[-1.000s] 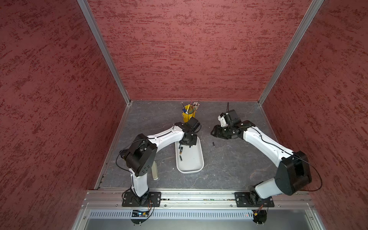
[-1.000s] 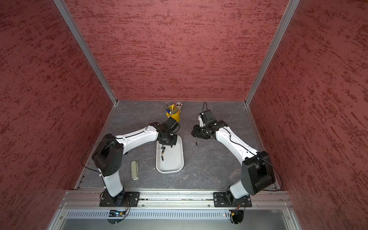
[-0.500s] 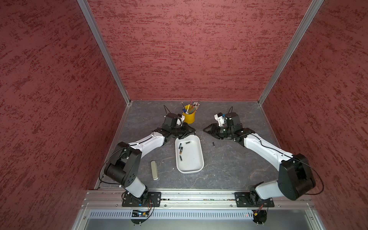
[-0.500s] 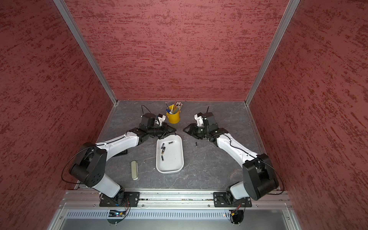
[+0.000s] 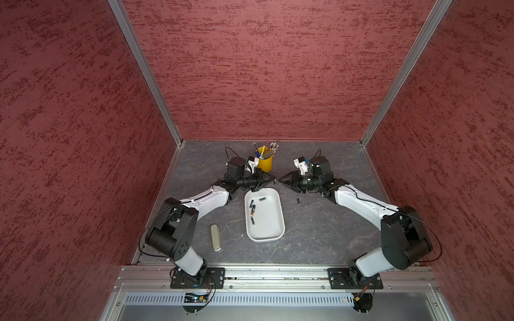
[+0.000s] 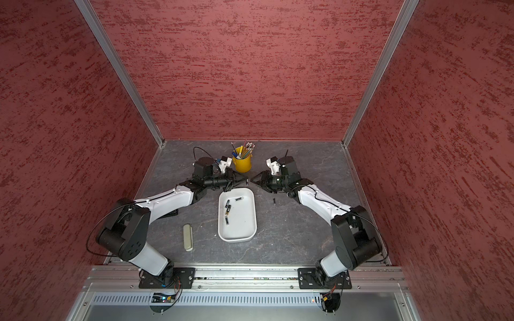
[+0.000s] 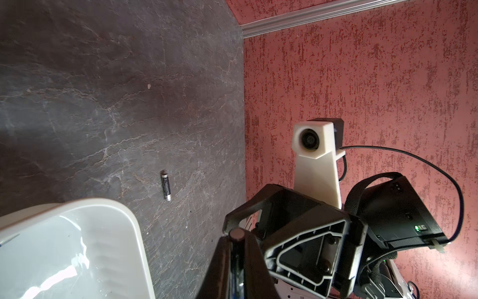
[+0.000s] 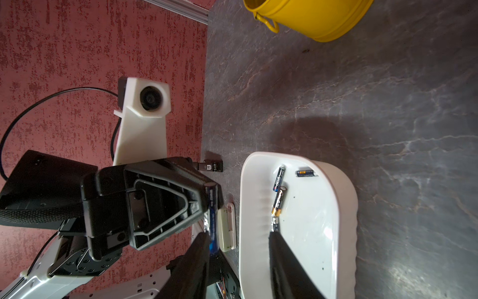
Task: Take the batteries out of the storage box
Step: Pick up the battery from the storage box.
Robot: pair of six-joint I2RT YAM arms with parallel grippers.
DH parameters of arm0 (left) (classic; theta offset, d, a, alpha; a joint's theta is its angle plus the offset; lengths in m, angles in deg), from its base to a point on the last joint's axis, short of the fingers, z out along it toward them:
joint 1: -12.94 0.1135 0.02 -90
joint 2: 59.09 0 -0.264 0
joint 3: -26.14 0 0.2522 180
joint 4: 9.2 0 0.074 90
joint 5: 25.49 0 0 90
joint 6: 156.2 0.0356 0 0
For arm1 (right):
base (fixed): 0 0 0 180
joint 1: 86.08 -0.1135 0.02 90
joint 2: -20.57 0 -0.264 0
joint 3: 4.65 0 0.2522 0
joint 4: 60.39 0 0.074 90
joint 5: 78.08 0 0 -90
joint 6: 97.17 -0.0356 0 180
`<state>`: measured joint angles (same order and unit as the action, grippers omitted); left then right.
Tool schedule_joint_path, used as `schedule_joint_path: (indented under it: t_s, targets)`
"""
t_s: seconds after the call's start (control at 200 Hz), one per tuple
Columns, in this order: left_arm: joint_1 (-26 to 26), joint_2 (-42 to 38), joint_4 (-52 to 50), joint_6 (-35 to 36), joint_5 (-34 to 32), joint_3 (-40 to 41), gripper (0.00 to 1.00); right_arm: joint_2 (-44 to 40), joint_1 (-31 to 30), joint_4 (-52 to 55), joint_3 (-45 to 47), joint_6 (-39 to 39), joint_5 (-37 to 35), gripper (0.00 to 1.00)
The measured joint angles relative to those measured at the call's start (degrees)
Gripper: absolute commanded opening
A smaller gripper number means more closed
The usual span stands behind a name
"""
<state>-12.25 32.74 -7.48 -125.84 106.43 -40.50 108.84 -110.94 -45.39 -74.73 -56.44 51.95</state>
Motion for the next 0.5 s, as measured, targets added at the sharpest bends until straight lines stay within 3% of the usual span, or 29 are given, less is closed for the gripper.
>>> schedule_joint_path:
  t_s: [0.501]
  targets:
    - [0.00, 0.90, 0.09, -0.02, 0.26, -0.13, 0.02, 1.01, -1.27, -4.63, 0.00, -1.99, 2.16, 0.36]
